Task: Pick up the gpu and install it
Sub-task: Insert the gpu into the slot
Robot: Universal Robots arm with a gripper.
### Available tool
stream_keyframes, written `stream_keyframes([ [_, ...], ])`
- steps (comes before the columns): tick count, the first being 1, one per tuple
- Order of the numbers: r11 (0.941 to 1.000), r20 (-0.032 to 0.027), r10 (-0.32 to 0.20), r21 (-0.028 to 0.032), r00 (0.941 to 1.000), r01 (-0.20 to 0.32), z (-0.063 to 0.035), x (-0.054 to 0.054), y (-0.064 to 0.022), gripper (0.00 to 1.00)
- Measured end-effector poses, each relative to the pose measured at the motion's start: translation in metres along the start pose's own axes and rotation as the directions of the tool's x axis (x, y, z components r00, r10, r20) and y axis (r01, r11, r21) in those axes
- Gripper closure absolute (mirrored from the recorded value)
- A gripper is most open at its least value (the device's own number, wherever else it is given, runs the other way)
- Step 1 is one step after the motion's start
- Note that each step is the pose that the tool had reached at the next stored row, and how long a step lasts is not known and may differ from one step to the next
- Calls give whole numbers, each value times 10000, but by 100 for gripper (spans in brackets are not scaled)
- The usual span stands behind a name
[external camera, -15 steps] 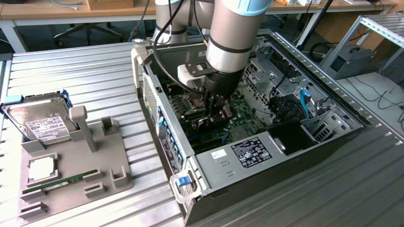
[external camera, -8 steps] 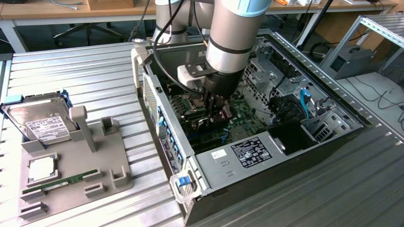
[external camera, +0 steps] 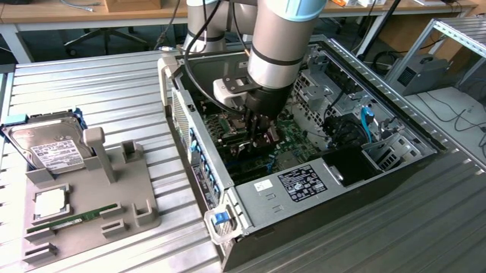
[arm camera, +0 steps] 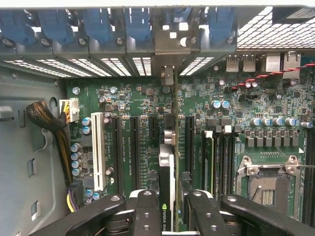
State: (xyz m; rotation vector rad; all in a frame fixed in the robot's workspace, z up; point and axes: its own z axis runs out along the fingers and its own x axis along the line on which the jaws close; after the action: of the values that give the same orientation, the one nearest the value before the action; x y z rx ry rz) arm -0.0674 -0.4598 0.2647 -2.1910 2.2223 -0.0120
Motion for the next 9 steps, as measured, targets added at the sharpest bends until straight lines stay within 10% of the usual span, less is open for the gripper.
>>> stream_keyframes([
  [9,10000,0,0,0,10000,0,2,0,1,73],
])
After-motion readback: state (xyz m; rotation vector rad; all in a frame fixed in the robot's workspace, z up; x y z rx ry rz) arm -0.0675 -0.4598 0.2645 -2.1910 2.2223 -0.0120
